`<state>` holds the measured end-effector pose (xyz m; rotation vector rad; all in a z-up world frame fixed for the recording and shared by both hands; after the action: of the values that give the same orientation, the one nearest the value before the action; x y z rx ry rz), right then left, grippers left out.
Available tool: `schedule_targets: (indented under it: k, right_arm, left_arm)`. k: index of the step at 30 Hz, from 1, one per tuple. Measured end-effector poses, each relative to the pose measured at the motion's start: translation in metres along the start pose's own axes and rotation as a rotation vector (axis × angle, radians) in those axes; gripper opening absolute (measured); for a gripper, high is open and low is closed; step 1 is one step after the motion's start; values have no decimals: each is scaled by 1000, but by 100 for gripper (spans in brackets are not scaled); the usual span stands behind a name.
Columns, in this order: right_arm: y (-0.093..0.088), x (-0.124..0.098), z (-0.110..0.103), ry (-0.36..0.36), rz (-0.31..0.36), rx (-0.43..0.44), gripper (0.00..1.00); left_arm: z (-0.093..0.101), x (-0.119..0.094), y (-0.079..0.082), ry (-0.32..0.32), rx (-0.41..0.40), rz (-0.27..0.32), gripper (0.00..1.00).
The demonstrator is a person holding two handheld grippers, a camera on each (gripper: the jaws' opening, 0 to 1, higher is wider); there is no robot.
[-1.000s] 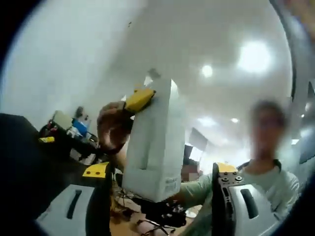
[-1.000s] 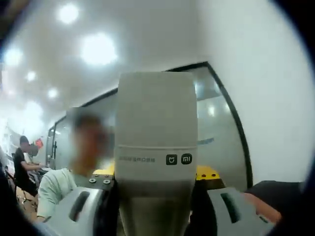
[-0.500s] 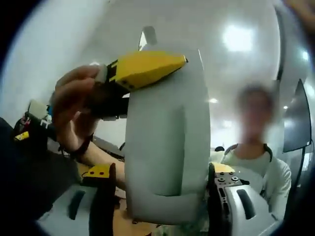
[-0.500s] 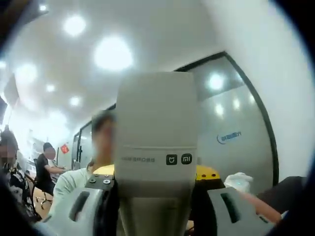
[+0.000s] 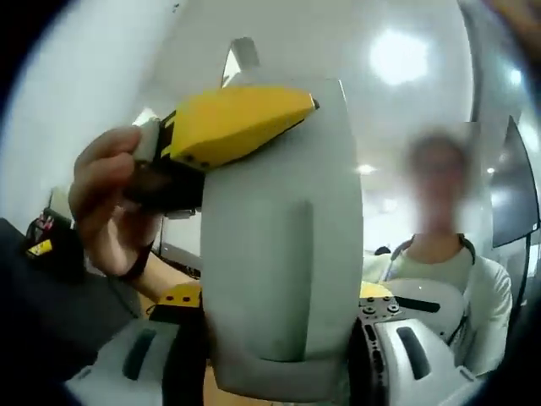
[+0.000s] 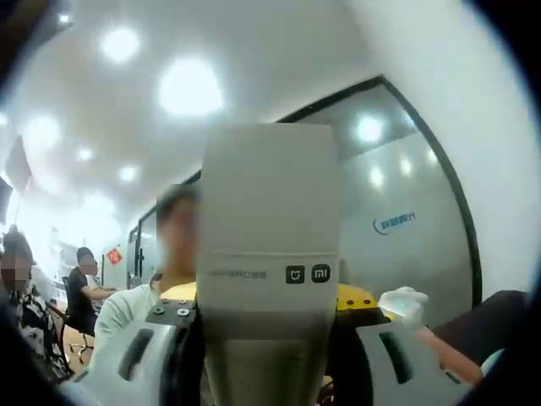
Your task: Assemble the cup parts correctly, then place the assembled cup into the box.
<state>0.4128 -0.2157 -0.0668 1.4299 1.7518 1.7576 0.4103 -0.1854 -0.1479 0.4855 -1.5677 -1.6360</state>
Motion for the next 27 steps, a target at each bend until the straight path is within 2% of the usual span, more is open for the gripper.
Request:
schedule_targets:
  k: [1, 2, 7, 10, 11, 12, 13, 15, 18, 19, 22, 26, 27]
  right_arm:
    - [0, -2, 1, -9, 2, -10, 55]
    - [-3, -1, 1, -11, 0, -7, 55]
    - [-10, 1, 1, 3, -30, -29, 55]
    - [-7, 0, 9, -59, -1, -98, 56]
    - [-4, -2, 13, -100, 11, -133, 56]
    - [-1, -3, 14, -110, 18, -141, 57]
    - [6, -7, 16, -134, 58, -152, 58]
    - [16, -14, 21, -180, 103, -144, 63]
    - [29, -26, 24, -252, 141, -179, 64]
    - [33, -31, 23, -276, 166, -190, 64]
    - [43, -47, 22, -364, 216, -228, 64]
    - [45, -69, 24, -517, 222, -318, 60]
    - [44, -74, 26, -562, 221, -332, 60]
  left_arm:
    - [-2, -1, 2, 28, -5, 18, 57]
    - [-1, -3, 1, 18, -33, 13, 57]
    - [2, -3, -5, 52, -1, -3, 57]
    - [1, -9, -3, 90, 14, 25, 56]
    - [-2, -12, -2, 123, 28, 32, 56]
    - [-4, -14, -1, 145, 38, 41, 56]
    - [-4, -19, -2, 162, 38, 30, 56]
    - [-6, -26, -2, 219, 72, 21, 56]
    - [-6, -41, 5, 299, 120, 38, 56]
    - [-4, -49, 13, 335, 151, 71, 56]
    - [-1, -72, 25, 429, 198, 98, 57]
    - [4, -113, 43, 654, 350, 90, 57]
    - [8, -121, 47, 685, 376, 108, 57]
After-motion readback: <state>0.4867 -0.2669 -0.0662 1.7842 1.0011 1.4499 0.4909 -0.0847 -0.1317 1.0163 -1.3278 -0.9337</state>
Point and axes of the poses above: the point that each gripper's makers call its tool centre point, and the gripper's own axes: x roughly forward along the fingers, z roughly to its right, y roughly out of its top, the point moved 5 cm from there along -x, roughly backward along the fingers, and after that the axes turned 8 degrees about x, right-handed, at the moved point
